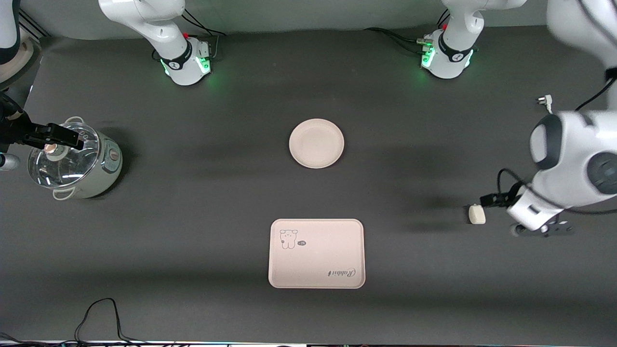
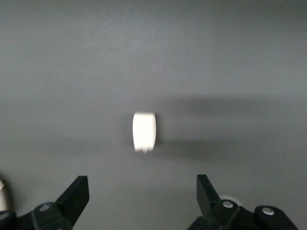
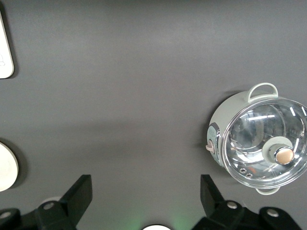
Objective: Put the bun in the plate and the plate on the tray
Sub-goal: 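Lower the left gripper onto the white bun and close on it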
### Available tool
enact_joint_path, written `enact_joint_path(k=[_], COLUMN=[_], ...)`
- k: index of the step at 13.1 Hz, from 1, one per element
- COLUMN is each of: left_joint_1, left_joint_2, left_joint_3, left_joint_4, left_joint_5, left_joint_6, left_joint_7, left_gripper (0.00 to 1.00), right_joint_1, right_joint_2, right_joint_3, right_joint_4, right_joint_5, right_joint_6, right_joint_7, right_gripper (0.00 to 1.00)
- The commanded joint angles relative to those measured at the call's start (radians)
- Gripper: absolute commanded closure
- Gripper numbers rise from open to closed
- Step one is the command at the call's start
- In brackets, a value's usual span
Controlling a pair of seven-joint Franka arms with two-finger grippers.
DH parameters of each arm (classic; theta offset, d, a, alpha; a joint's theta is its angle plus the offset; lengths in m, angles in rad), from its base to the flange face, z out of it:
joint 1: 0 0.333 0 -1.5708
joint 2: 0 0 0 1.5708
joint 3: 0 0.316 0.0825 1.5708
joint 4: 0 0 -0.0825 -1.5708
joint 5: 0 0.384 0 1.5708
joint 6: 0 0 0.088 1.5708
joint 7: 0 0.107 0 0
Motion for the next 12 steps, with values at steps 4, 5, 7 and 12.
enact_joint_path(k=[4, 5, 7, 12], left_joint_1=[0.058, 0.061, 0.061, 0.045], left_joint_2=[0.099, 0.104, 0.107, 0.139], left_joint_3=[0.004, 0.004, 0.004, 0.002], left_joint_4=[-0.195, -0.204, -0.204, -0.206], left_joint_5=[-0.065, -0.083, -0.114, -0.154], left_joint_6=[0.337, 0.349, 0.349, 0.397], left_joint_7=[0.129, 0.137, 0.142, 0.134], left_gripper=[0.0, 0.0, 0.0, 0.33], right_joint_1=[0.007, 0.007, 0.007, 0.007], right_joint_2=[-0.006, -0.006, -0.006, -0.006], right_joint_3=[-0.002, -0.002, -0.002, -0.002], right_joint_4=[-0.001, -0.002, -0.002, -0.004], right_joint_5=[-0.013, -0.013, -0.013, -0.013], right_joint_6=[-0.004, -0.004, -0.004, -0.004], right_joint_7=[-0.01, -0.01, -0.01, -0.01], right_gripper=[0.0, 0.0, 0.0, 0.0])
